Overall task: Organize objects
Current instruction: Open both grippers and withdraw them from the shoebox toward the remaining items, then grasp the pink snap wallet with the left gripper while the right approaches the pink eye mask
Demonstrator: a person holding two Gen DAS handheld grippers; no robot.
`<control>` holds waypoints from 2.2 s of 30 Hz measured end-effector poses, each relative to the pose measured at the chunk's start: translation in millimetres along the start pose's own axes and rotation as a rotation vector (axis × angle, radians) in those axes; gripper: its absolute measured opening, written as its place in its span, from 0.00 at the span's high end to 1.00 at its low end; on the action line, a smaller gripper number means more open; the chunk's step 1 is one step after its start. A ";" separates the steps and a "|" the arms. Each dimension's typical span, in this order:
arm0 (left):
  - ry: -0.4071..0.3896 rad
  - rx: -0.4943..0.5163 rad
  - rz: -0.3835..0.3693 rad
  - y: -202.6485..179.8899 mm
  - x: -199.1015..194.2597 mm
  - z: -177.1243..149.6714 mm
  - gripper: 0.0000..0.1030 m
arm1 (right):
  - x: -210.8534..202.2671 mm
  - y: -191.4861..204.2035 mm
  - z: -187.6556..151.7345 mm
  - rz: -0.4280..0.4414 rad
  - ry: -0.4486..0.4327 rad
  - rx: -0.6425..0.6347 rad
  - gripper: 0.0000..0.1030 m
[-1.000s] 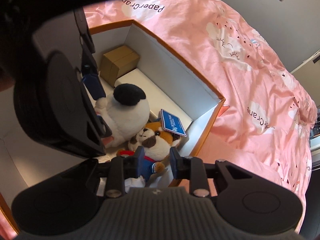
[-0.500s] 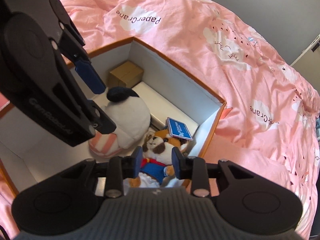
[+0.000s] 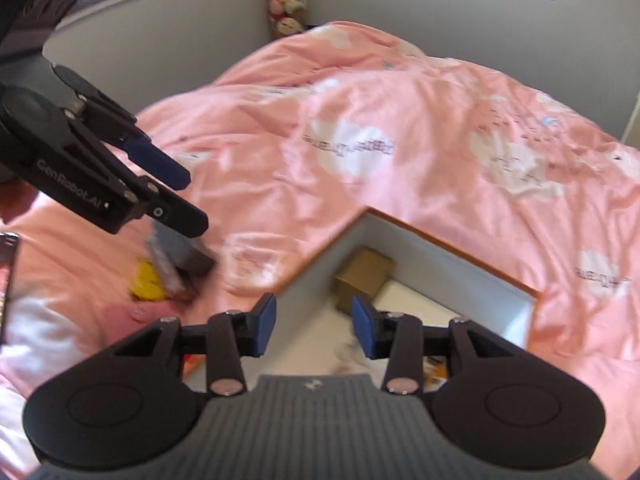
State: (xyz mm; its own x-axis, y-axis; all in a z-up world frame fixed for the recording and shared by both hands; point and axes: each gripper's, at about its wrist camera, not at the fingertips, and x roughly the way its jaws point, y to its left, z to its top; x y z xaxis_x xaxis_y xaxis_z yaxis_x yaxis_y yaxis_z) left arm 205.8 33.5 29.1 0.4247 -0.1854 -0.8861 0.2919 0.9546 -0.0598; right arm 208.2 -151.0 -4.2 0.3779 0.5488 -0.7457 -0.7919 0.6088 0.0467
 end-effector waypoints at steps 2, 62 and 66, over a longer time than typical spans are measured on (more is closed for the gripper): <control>0.046 -0.032 0.007 14.8 1.1 -10.3 0.39 | 9.5 18.3 9.4 0.038 0.012 -0.039 0.58; 0.451 -0.484 -0.177 60.3 120.6 -94.8 0.74 | 127.0 95.0 6.6 -0.037 0.357 -0.451 0.63; 0.357 -0.441 -0.121 60.9 89.8 -92.0 0.75 | 135.5 95.9 13.1 -0.021 0.355 -0.424 0.56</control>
State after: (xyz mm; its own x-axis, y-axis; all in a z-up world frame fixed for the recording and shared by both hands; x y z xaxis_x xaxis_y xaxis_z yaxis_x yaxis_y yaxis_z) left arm 182.9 96.4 -96.4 0.0726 -0.2818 -0.9567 -0.0966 0.9527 -0.2880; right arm 189.7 -10.7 -92.1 0.2690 0.2674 -0.9253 -0.9374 0.2931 -0.1878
